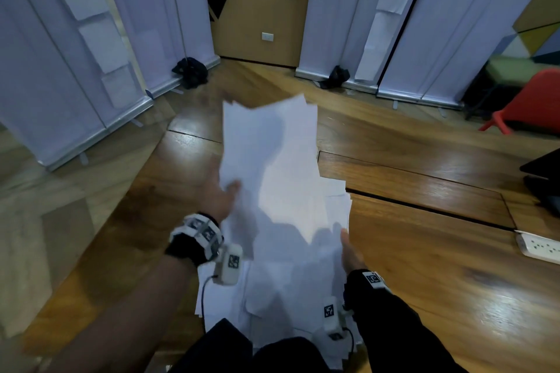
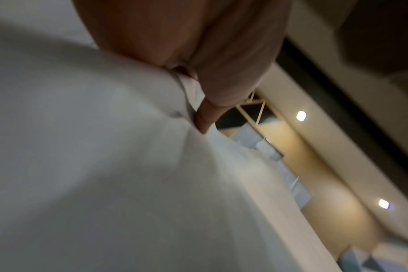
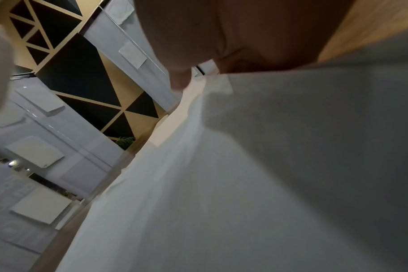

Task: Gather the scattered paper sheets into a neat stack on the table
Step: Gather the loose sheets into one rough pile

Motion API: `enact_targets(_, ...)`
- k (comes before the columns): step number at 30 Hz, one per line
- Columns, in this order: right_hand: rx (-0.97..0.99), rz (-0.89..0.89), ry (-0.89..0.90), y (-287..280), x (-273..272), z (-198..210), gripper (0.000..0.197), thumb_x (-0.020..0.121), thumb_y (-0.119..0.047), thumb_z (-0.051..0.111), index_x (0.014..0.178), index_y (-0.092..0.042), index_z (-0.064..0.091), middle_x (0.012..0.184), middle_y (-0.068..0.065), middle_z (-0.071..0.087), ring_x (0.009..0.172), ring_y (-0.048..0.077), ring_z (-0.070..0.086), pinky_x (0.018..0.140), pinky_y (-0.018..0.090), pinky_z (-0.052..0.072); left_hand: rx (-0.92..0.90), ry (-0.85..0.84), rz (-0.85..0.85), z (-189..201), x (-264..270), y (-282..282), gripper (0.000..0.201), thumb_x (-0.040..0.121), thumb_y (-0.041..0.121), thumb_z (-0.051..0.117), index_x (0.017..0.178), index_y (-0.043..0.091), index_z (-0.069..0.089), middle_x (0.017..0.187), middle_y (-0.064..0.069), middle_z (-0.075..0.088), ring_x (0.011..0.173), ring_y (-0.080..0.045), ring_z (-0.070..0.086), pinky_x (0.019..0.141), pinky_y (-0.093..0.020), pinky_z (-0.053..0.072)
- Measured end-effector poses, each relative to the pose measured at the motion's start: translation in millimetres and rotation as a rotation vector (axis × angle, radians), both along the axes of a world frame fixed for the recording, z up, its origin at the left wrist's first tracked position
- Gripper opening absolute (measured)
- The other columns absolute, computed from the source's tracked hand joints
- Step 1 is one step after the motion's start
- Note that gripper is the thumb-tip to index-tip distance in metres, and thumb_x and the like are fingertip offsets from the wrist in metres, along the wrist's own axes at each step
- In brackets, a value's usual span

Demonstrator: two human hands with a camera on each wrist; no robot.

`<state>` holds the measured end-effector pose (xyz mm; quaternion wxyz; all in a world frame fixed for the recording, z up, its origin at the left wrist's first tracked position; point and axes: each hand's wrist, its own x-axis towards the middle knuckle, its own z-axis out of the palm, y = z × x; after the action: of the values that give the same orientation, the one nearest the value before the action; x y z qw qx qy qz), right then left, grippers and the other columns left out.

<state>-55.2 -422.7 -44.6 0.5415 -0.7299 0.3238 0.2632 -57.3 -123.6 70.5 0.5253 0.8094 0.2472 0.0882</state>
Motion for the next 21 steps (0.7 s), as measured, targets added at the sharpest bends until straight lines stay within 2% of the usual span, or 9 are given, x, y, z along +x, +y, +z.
enact_targets(2, 0.094, -0.077, 0.046, -22.2, 19.8, -62.7, 0.123, 0.042, -0.104, 0.034, 0.139, -0.030, 0.048, 0.146, 0.009, 0.048, 0.129, 0.037, 0.049, 0.110, 0.053, 0.033, 0.031, 0.223, -0.068, -37.3, -14.3, -16.4, 0.045, 0.088, 0.022, 0.063, 0.127, 0.005, 0.050, 0.125, -0.018, 0.062, 0.114, -0.033, 0.060, 0.095, -0.036, 0.046)
enact_targets(3, 0.124, -0.083, 0.042, -26.2, 24.4, -74.4, 0.124, 0.038, -0.105, 0.035, 0.138, -0.033, 0.049, 0.146, 0.007, 0.050, 0.128, 0.035, 0.051, 0.109, 0.054, 0.035, 0.051, 0.321, -0.092, -52.8, -23.3, -25.7, 0.049, 0.089, 0.024, 0.061, 0.131, 0.005, 0.046, 0.129, -0.019, 0.059, 0.117, -0.034, 0.058, 0.096, -0.036, 0.044)
enact_targets(6, 0.121, -0.007, -0.015, -33.5, 26.5, -89.6, 0.106, 0.053, -0.099, 0.041, 0.134, -0.031, 0.055, 0.139, 0.003, 0.057, 0.126, 0.028, 0.055, 0.110, 0.050, 0.038, 0.097, 0.503, -0.217, -88.9, -45.7, -50.0, 0.059, 0.086, 0.032, 0.062, 0.135, 0.006, 0.040, 0.133, -0.019, 0.055, 0.121, -0.034, 0.054, 0.099, -0.037, 0.044)
enact_targets(8, 0.149, 0.053, 0.000, -23.9, 18.3, -70.5, 0.091, 0.055, -0.093, 0.052, 0.125, -0.035, 0.062, 0.133, -0.001, 0.063, 0.120, 0.026, 0.060, 0.109, 0.052, 0.038, 0.153, 0.534, -0.261, -100.2, -50.7, -57.0, 0.064, 0.082, 0.041, 0.065, 0.132, 0.008, 0.042, 0.133, -0.015, 0.050, 0.122, -0.031, 0.051, 0.100, -0.038, 0.044)
enact_targets(12, 0.058, 0.073, -0.079, -28.1, 14.9, -90.8, 0.090, 0.036, -0.058, 0.092, 0.115, -0.025, 0.063, 0.111, -0.002, 0.073, 0.101, 0.025, 0.068, 0.093, 0.050, 0.053, 0.300, 0.563, -0.113, -94.6, -47.5, -57.4, 0.076, 0.081, 0.053, 0.060, 0.138, 0.009, 0.037, 0.141, -0.015, 0.036, 0.131, -0.034, 0.036, 0.102, -0.047, 0.039)
enact_targets(13, 0.032, 0.072, -0.080, -17.8, 6.4, -65.4, 0.090, 0.033, -0.045, 0.096, 0.113, -0.021, 0.063, 0.107, 0.002, 0.074, 0.097, 0.027, 0.069, 0.090, 0.051, 0.055, 0.299, 0.603, -0.120, -94.0, -47.5, -57.9, 0.079, 0.081, 0.054, 0.059, 0.140, 0.007, 0.034, 0.143, -0.016, 0.034, 0.132, -0.035, 0.033, 0.103, -0.047, 0.038)
enact_targets(15, 0.029, 0.040, -0.096, -9.1, -0.8, -48.8, 0.067, 0.045, -0.014, 0.091, 0.104, -0.015, 0.061, 0.098, 0.010, 0.073, 0.093, 0.031, 0.069, 0.088, 0.052, 0.056, 0.303, 0.644, -0.235, -93.9, -47.2, -63.3, 0.084, 0.081, 0.055, 0.058, 0.143, 0.006, 0.029, 0.145, -0.018, 0.032, 0.134, -0.036, 0.032, 0.106, -0.045, 0.035)
enact_targets(17, 0.032, 0.008, -0.121, -1.1, -7.7, -26.5, 0.048, 0.059, 0.003, 0.078, 0.104, -0.006, 0.062, 0.091, 0.015, 0.071, 0.086, 0.032, 0.067, 0.084, 0.053, 0.057, 0.242, 0.602, -0.301, -94.9, -44.7, -66.4, 0.086, 0.080, 0.057, 0.059, 0.146, 0.010, 0.029, 0.145, -0.017, 0.035, 0.135, -0.035, 0.036, 0.109, -0.043, 0.034)
enact_targets(21, 0.067, -0.054, -0.157, -2.5, -11.4, -14.6, 0.030, 0.075, -0.019, 0.079, 0.101, -0.008, 0.069, 0.092, 0.009, 0.072, 0.090, 0.032, 0.068, 0.087, 0.046, 0.056, 0.150, 0.546, -0.298, -96.6, -38.0, -53.5, 0.083, 0.079, 0.060, 0.059, 0.144, 0.015, 0.035, 0.145, -0.013, 0.043, 0.133, -0.029, 0.043, 0.109, -0.041, 0.037)
